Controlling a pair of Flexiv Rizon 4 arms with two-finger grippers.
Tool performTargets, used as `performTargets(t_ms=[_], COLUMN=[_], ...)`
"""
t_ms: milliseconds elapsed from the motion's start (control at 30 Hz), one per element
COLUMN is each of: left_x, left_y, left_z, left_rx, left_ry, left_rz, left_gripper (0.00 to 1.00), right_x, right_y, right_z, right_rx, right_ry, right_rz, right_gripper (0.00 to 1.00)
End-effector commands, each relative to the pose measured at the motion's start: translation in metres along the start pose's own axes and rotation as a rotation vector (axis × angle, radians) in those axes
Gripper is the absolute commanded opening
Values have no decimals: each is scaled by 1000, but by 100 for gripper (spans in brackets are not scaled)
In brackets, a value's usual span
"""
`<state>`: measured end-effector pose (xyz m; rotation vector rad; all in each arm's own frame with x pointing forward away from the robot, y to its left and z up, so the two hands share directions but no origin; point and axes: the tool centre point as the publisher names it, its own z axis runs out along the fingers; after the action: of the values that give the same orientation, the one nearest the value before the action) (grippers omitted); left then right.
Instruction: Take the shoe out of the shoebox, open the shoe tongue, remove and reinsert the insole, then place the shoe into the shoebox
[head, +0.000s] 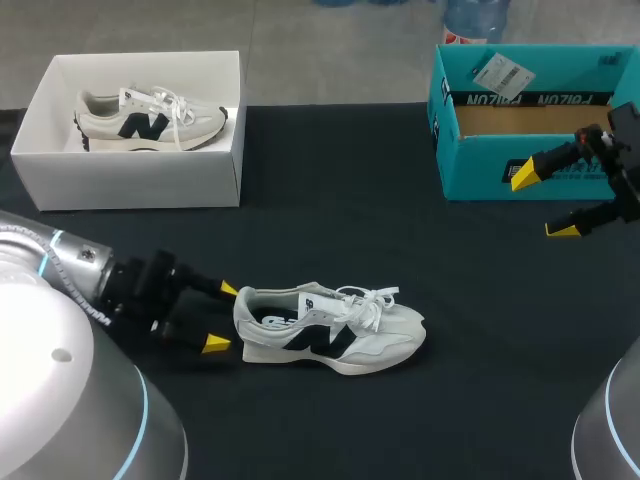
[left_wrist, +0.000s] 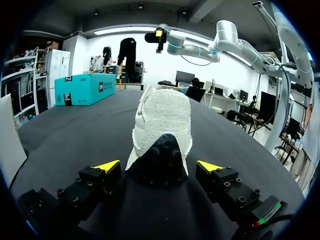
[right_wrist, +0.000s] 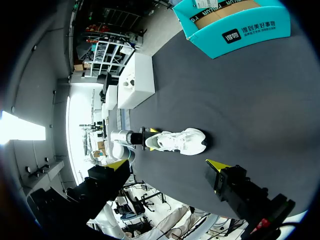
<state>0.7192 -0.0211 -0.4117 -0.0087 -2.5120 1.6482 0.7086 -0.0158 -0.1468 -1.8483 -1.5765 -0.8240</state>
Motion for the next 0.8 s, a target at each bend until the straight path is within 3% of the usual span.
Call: performTargets(t_ms=[33, 800], left_x=[-2, 8], left_y=[1, -8], left_z=[2, 27], left_rx=[4, 29], left_ry=[21, 43], left_rz=[6, 17], left_gripper=[100, 100], right_x=[0, 0], right_y=[-1, -1], right_z=[1, 1], right_rx=[-2, -2], right_ry=[-2, -2], right_rz=[1, 1], right_gripper=[100, 100])
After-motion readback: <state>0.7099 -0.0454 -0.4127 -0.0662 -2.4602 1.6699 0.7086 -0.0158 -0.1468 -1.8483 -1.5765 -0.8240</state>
